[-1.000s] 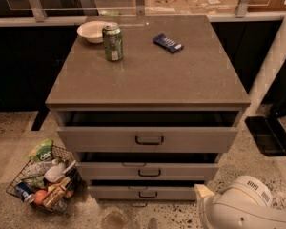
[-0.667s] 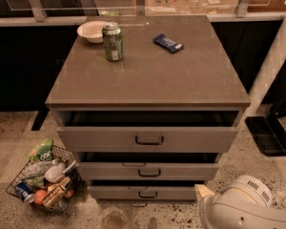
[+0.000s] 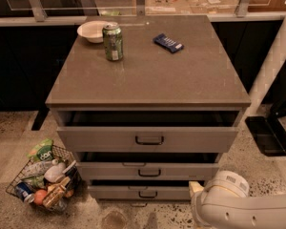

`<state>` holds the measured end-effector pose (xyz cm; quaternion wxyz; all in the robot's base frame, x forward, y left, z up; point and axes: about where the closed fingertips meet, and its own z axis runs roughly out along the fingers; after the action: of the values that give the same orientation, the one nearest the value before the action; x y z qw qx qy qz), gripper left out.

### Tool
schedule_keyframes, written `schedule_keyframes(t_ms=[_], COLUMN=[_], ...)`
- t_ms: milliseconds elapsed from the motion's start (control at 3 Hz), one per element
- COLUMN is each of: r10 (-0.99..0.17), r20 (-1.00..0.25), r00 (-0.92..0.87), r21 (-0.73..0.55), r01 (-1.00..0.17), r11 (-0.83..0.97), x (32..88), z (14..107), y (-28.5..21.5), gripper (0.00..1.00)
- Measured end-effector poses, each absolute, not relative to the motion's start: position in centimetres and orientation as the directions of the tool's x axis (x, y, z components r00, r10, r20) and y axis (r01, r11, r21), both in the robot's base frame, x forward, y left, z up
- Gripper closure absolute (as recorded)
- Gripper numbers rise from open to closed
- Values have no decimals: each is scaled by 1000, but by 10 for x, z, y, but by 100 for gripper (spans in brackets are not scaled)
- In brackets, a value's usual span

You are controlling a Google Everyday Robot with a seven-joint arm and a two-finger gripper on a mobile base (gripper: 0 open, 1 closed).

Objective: Open bottom drawer

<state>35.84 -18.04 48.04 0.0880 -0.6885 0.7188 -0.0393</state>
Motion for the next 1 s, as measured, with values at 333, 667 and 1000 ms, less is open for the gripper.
schedule_keyframes(t_ms=[333, 667, 1000], r10=[-995, -991, -987], r20=[-78, -79, -93], r00=[-64, -112, -130], r21=[-126, -87, -87], r01=[-989, -989, -987], r11=[73, 119, 138], x=[366, 369, 368], z=[431, 379, 343], y=[-170, -158, -142], gripper=[0, 0, 0])
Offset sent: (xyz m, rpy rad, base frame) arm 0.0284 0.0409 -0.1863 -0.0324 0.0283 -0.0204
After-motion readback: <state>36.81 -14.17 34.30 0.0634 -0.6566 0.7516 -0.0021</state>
